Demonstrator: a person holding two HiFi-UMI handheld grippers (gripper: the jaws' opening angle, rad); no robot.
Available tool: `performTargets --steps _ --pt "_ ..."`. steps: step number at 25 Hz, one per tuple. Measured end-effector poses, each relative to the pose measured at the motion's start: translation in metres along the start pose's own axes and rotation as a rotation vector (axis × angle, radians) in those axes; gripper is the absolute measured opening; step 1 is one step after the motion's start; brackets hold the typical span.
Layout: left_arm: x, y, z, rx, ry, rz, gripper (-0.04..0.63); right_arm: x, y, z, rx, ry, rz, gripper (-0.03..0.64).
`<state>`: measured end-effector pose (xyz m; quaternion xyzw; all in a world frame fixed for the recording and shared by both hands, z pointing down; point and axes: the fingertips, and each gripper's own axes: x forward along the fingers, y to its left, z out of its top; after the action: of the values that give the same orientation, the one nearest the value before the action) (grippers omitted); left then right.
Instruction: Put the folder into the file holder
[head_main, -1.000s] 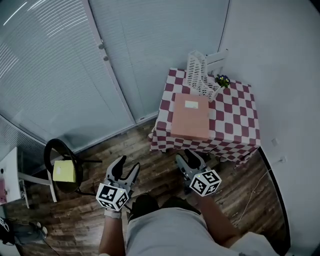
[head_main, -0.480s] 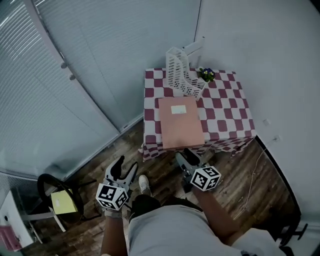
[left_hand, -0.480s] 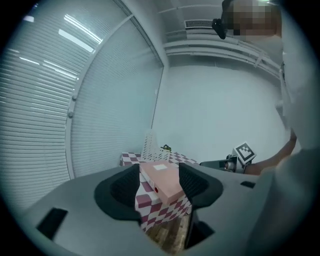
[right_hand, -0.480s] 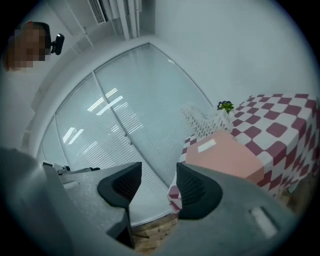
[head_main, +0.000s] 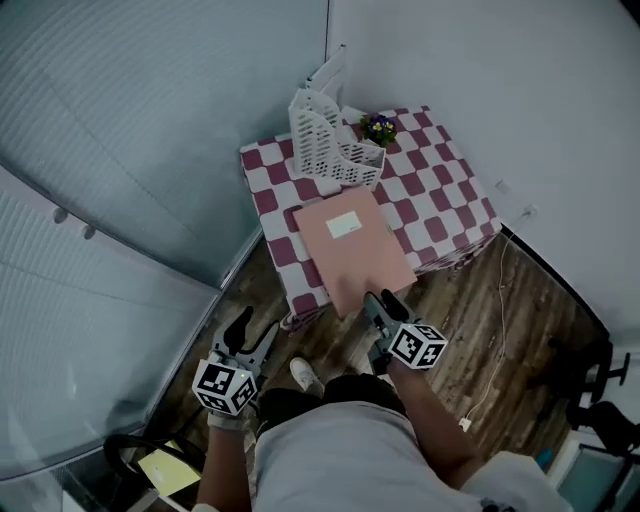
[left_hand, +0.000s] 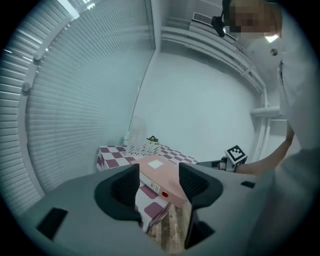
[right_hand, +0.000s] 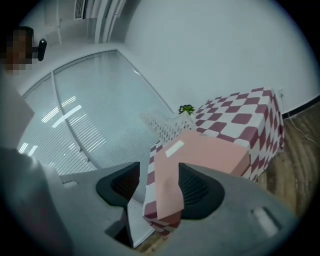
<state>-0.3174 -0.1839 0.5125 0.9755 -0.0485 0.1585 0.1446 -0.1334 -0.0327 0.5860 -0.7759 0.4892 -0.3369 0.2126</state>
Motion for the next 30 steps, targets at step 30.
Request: performTargets --steps 30 --pt "0.031 0.019 -0.094 0.036 0.328 -0.138 0.229 0.046 -0.073 -0.112 0.506 -0.077 -0.058 0.382"
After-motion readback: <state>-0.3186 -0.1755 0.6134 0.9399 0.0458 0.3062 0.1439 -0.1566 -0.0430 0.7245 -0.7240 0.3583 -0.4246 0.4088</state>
